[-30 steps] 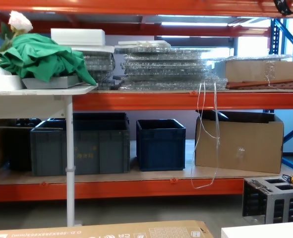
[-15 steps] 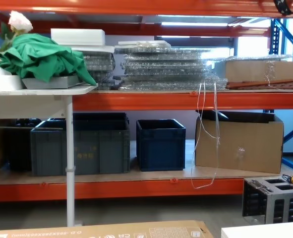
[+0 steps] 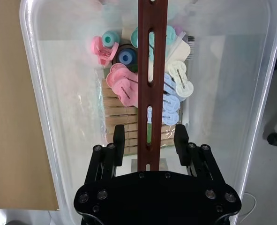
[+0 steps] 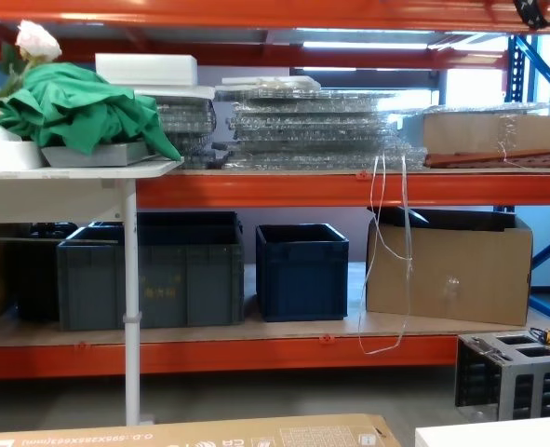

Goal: Use one hand to grasp the basket and place it at the designated location.

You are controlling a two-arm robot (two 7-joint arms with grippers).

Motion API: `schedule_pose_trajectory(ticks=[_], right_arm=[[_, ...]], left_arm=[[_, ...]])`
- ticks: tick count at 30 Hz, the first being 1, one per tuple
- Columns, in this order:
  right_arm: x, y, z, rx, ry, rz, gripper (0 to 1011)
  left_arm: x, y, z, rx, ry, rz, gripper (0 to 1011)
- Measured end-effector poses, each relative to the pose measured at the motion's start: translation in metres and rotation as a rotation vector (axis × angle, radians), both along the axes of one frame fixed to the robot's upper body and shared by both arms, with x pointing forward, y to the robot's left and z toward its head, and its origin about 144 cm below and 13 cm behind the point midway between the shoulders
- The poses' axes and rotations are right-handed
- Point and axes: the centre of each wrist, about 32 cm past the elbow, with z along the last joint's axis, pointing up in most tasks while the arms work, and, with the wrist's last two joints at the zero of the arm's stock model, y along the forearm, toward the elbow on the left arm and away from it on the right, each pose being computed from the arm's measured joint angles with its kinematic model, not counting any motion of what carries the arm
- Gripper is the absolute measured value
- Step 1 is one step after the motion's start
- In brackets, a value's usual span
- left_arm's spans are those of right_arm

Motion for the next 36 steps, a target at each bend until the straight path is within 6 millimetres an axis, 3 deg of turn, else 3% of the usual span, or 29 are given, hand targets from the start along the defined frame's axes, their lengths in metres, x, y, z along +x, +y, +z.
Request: schedule_pose_trajectory(ticks=[11,14,36], right_arm=[[-0.0002,0.0007,-0.0002,-0.006,-0.001,-0.003,291],[-0.0006,0.0003,-0.0002,-0.007,-0.001,-0.005,238],[-0.0014,0.0021,0.0063,-0.016,-0.016,0.011,234]], left_arm=[[0.0000,0.0000,0.0000,0.000,0.000,0.000,0],[0.0000,0.0000,0.0000,0.000,0.000,0.000,0],[0.0000,-0.0001,0.0000,0.000,0.000,0.000,0]])
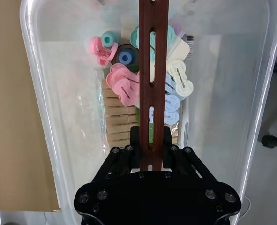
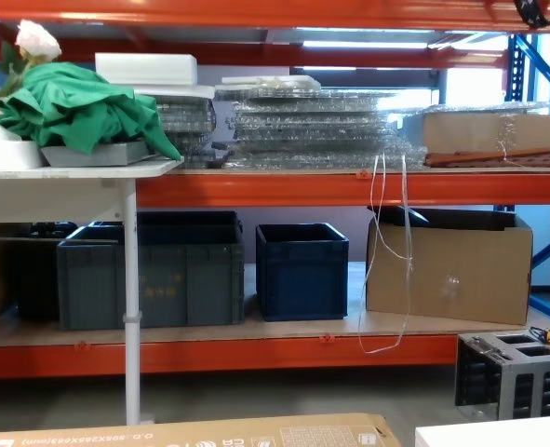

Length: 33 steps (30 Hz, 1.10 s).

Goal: Use one hand to grasp the basket and place it at the designated location.

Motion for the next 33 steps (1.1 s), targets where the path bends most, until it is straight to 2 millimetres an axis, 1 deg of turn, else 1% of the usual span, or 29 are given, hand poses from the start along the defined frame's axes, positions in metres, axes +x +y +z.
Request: schedule_pose_trajectory(ticks=[9,16,23,33], right_arm=[[-0.001,0.005,0.013,-0.001,-0.037,0.020,235],[-0.001,0.011,0.019,-0.009,-0.054,0.051,235],[-0.001,0.024,0.027,-0.033,-0.076,0.116,234],[0.002,0.055,0.037,-0.060,-0.095,0.261,234]], left_arm=[[0.000,0.000,0.000,0.000,0.000,0.000,0],[0.000,0.000,0.000,0.000,0.000,0.000,0],[0.000,0.000,0.000,0.000,0.000,0.000,0],[0.000,0.000,0.000,0.000,0.000,0.000,0]])
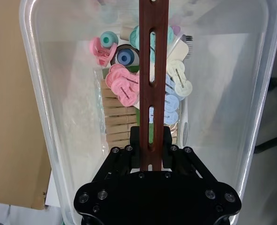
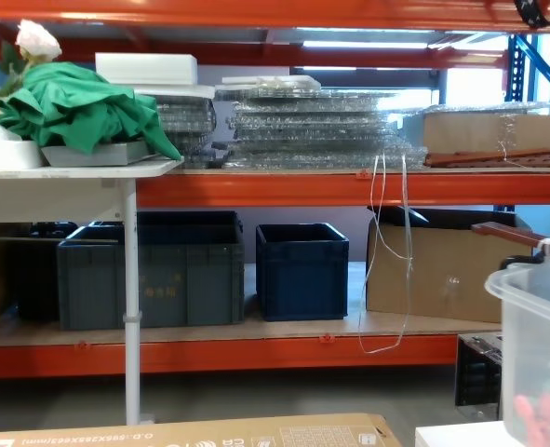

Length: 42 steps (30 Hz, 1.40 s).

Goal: Use one hand to grasp the basket and place it at the designated location.

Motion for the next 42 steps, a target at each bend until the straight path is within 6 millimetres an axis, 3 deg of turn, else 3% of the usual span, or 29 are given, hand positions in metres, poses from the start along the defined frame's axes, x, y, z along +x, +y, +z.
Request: schedule_pose_trajectory(ticks=[21,42], right_arm=[[0.007,0.054,0.001,-0.007,0.027,0.268,234],[-0.009,0.104,0.005,-0.023,0.019,0.552,235]], left_arm=[[0.000,0.000,0.000,0.000,0.000,0.000,0],[0.000,0.000,0.000,0.000,0.000,0.000,0]])
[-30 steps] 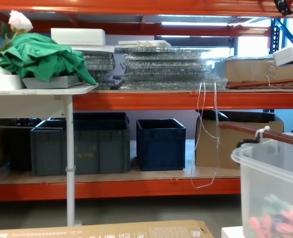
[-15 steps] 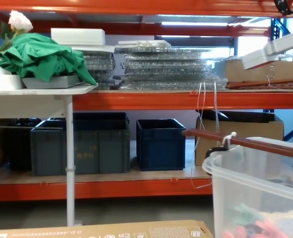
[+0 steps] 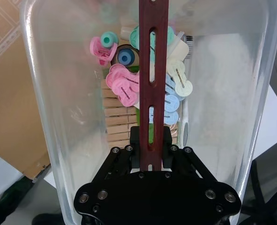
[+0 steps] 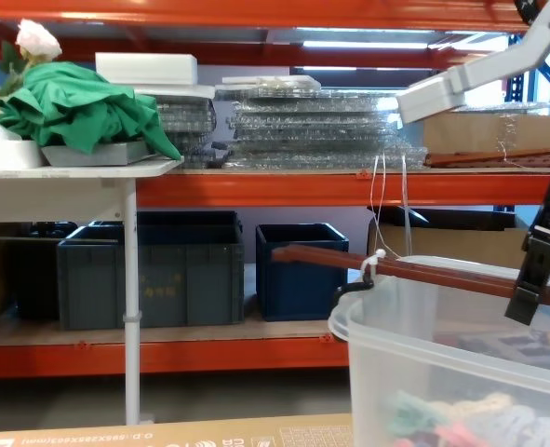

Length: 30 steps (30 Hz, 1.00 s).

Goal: Use one hand to grasp the basket and place it at the designated location.

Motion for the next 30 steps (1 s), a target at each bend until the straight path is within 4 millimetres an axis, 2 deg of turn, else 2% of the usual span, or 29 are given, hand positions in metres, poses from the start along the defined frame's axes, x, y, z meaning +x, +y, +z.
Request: schedule_pose_trajectory(ticks=[18,30], right_arm=[[-0.011,0.033,0.000,0.000,0.009,0.269,235],[-0.030,0.057,-0.002,0.007,-0.007,0.449,235]], left_arm=[[0.000,0.000,0.000,0.000,0.000,0.000,0],[0.000,0.000,0.000,0.000,0.000,0.000,0]])
